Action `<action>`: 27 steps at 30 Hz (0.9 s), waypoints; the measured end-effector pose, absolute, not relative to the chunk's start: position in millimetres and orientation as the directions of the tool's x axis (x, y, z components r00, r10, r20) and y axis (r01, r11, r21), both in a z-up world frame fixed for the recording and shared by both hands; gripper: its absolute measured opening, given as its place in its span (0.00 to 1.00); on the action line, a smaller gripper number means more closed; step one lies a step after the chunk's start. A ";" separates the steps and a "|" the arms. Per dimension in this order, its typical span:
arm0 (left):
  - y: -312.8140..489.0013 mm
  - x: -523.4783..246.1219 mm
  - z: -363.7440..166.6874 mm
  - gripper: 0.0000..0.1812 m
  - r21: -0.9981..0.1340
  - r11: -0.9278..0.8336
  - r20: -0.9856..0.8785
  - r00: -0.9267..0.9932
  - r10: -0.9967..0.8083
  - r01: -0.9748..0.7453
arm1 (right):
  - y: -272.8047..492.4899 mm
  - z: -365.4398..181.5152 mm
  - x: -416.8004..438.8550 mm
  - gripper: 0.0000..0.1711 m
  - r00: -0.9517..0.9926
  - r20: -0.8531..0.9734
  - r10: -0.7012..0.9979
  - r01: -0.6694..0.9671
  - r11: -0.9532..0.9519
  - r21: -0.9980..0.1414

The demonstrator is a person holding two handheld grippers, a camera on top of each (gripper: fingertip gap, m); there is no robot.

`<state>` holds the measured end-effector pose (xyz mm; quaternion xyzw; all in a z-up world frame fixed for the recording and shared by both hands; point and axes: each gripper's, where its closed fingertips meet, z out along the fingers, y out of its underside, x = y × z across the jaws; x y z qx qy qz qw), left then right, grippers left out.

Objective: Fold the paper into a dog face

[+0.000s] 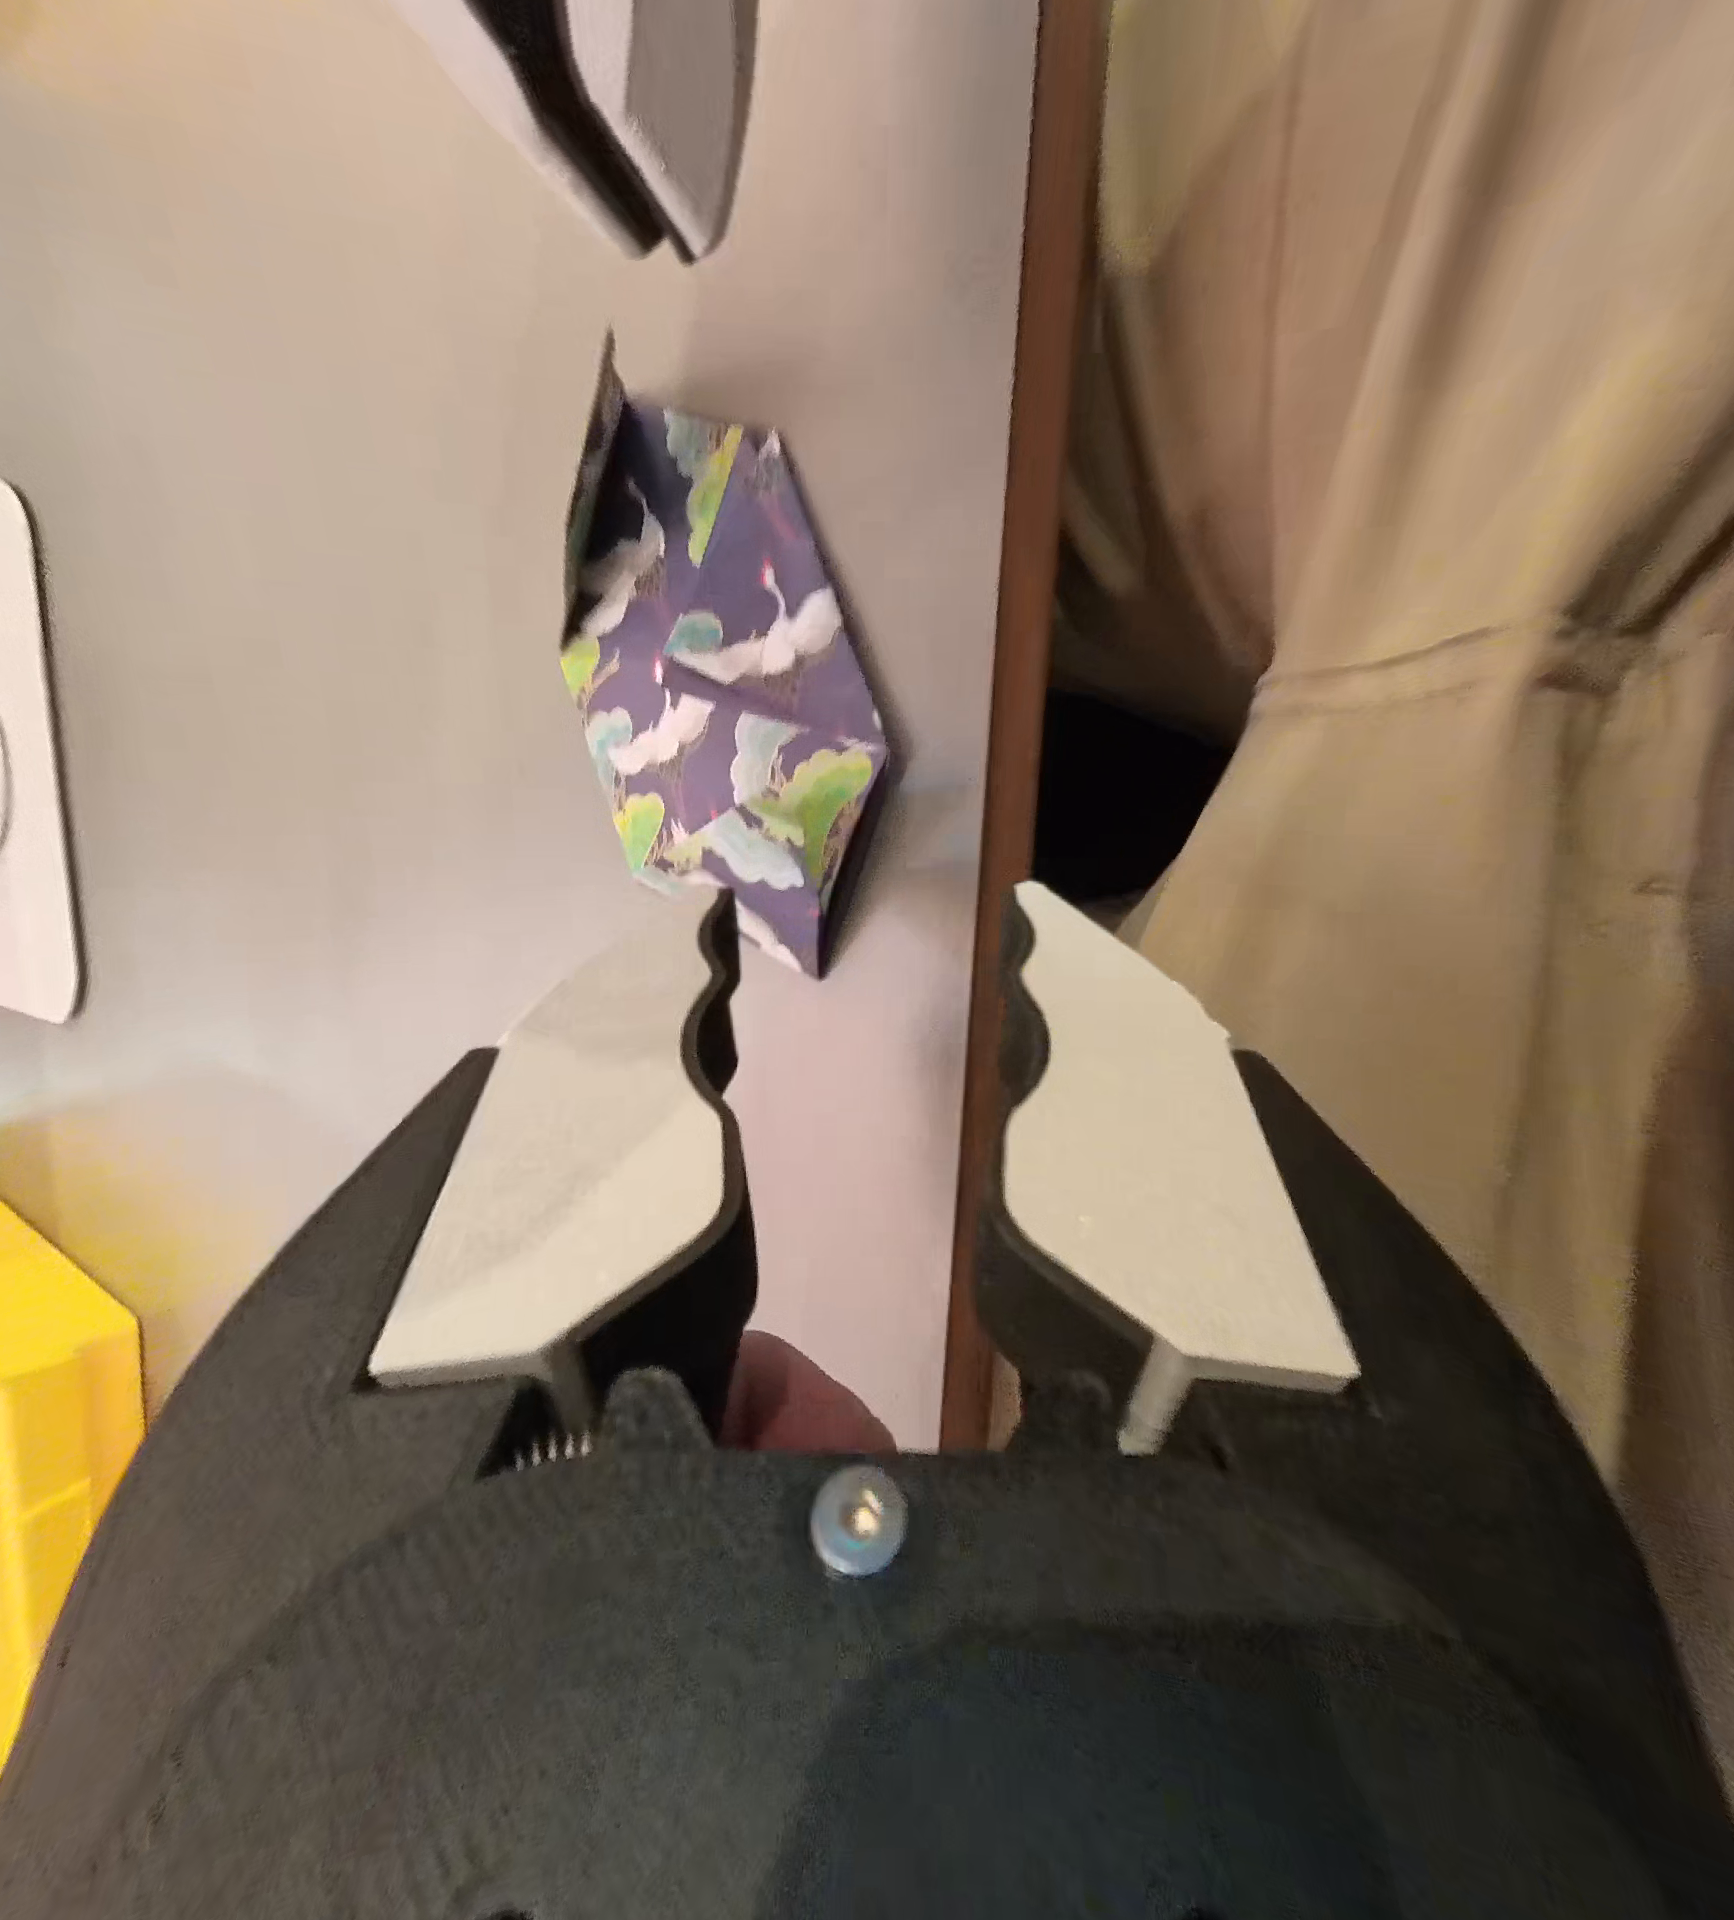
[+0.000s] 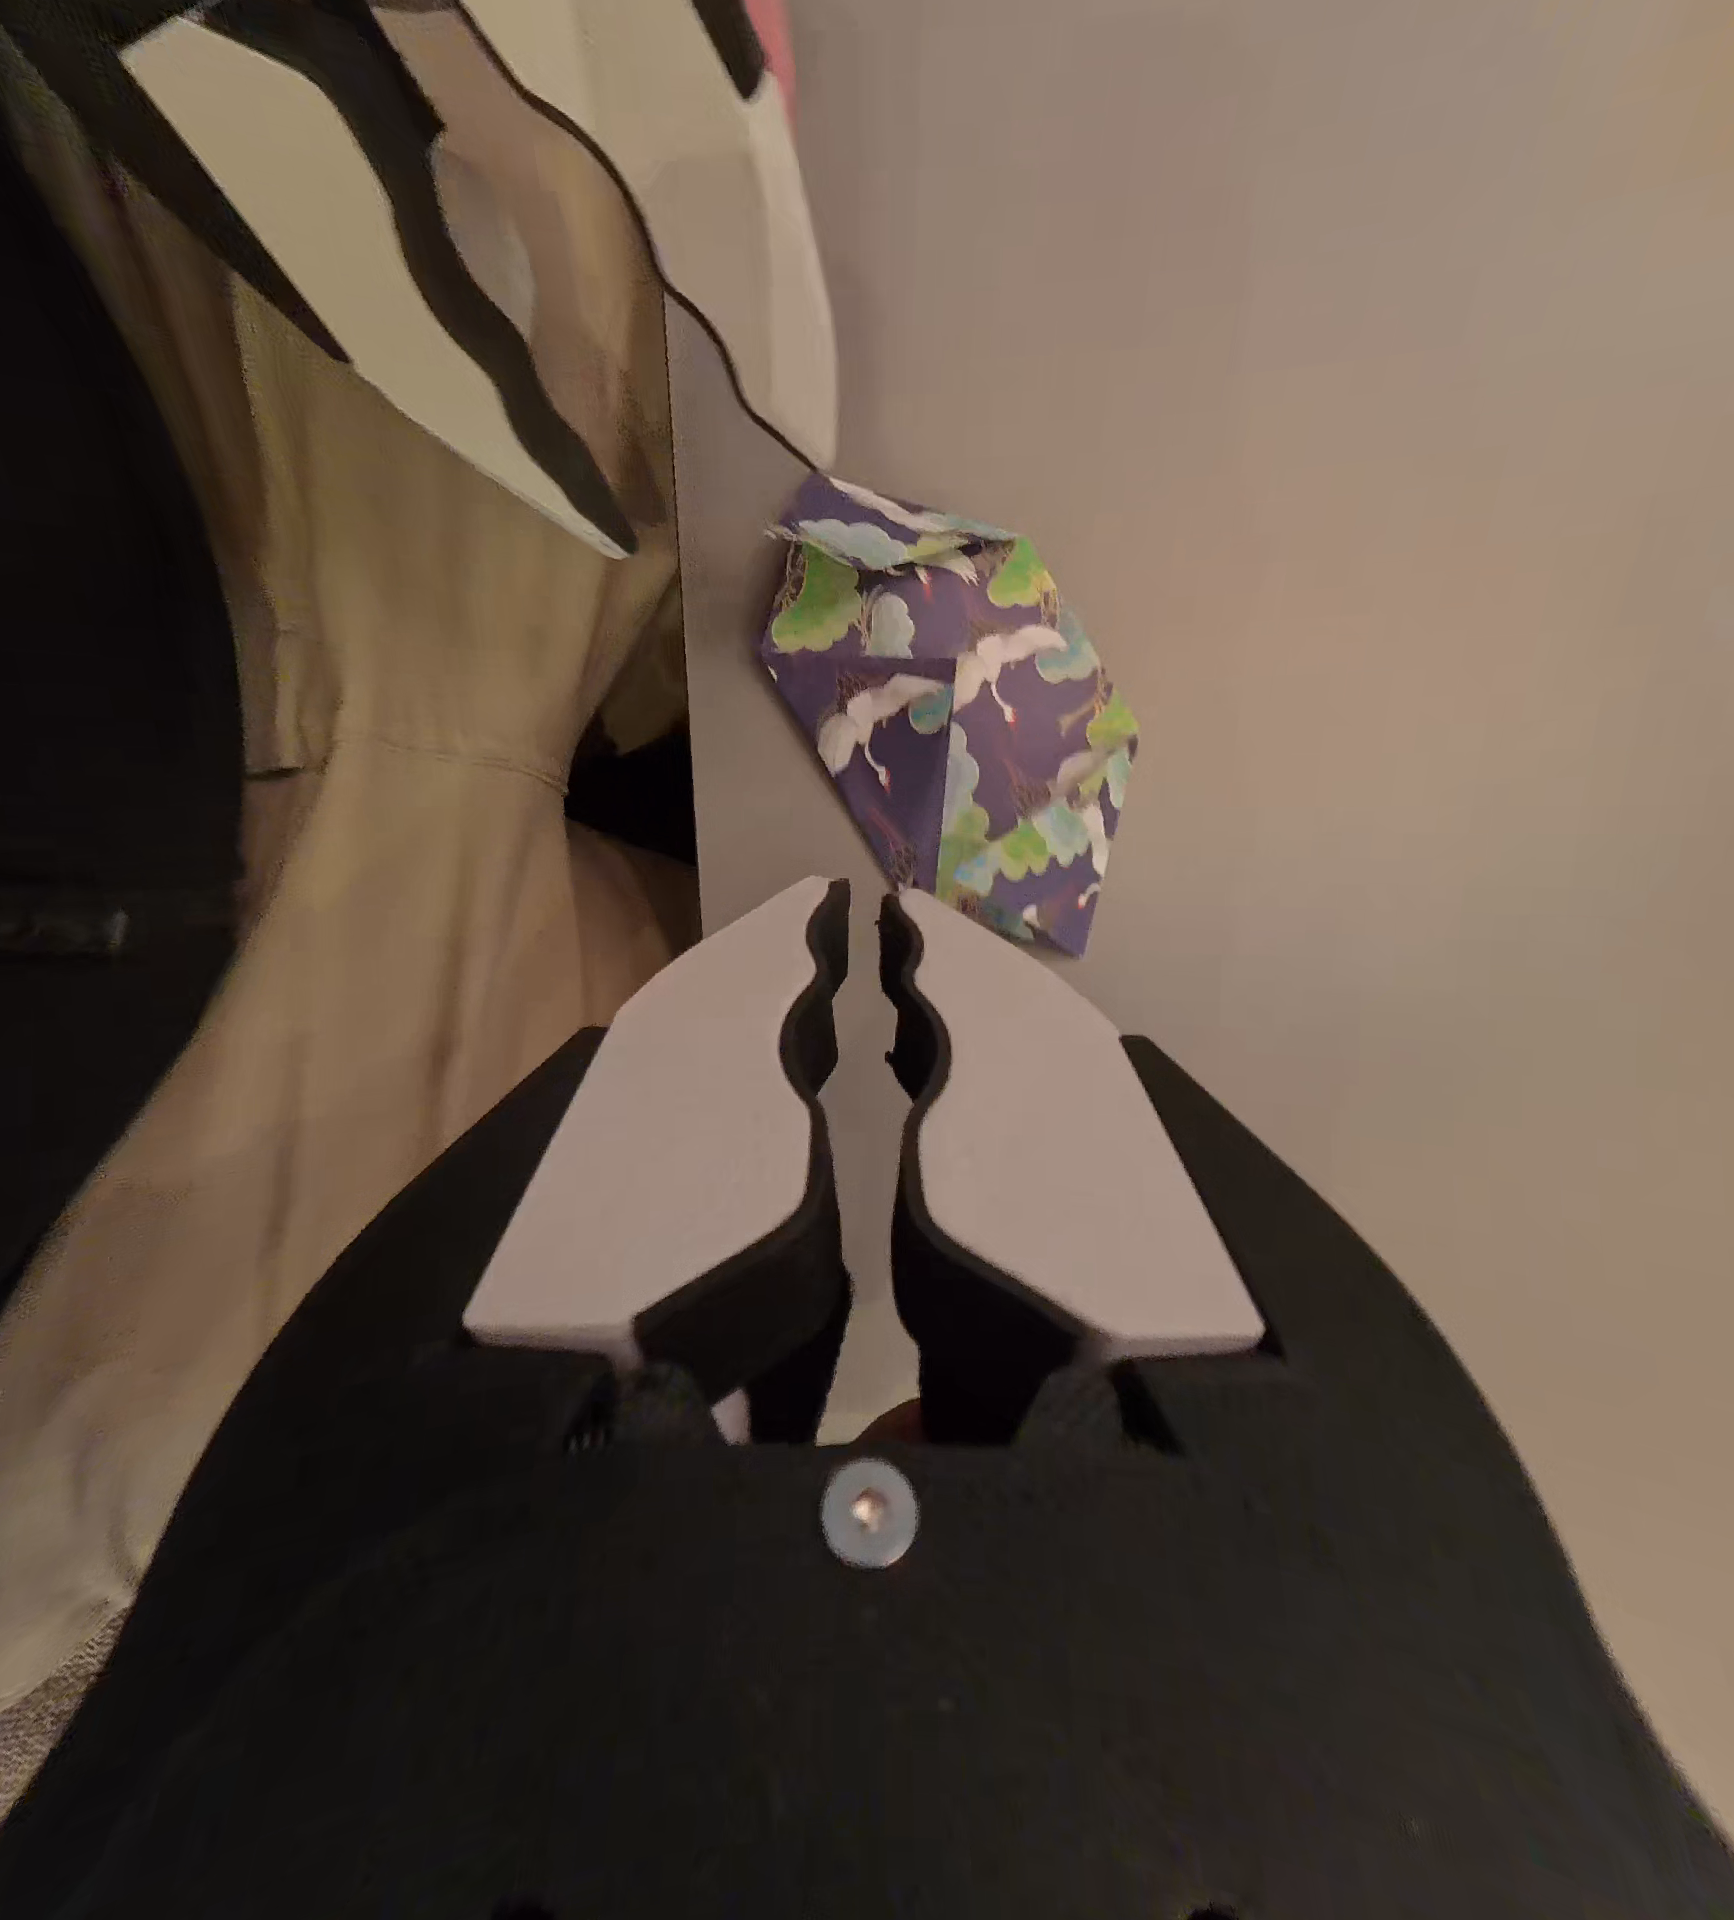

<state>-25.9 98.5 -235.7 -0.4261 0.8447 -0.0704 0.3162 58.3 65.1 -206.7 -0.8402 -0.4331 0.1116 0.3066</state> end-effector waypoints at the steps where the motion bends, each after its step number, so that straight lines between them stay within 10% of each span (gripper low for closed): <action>1: 102.2 -28.1 -242.2 0.27 -0.363 0.628 -0.467 -0.449 -0.762 -0.688 | 67.5 -209.2 53.2 0.03 0.591 0.083 0.803 0.670 -0.430 -0.605; 27: 109.3 -21.7 -264.7 0.32 -0.252 0.721 -0.416 -0.600 -0.683 -0.646 | 79.2 -230.9 50.1 0.14 0.594 0.021 0.804 0.673 -0.482 -0.562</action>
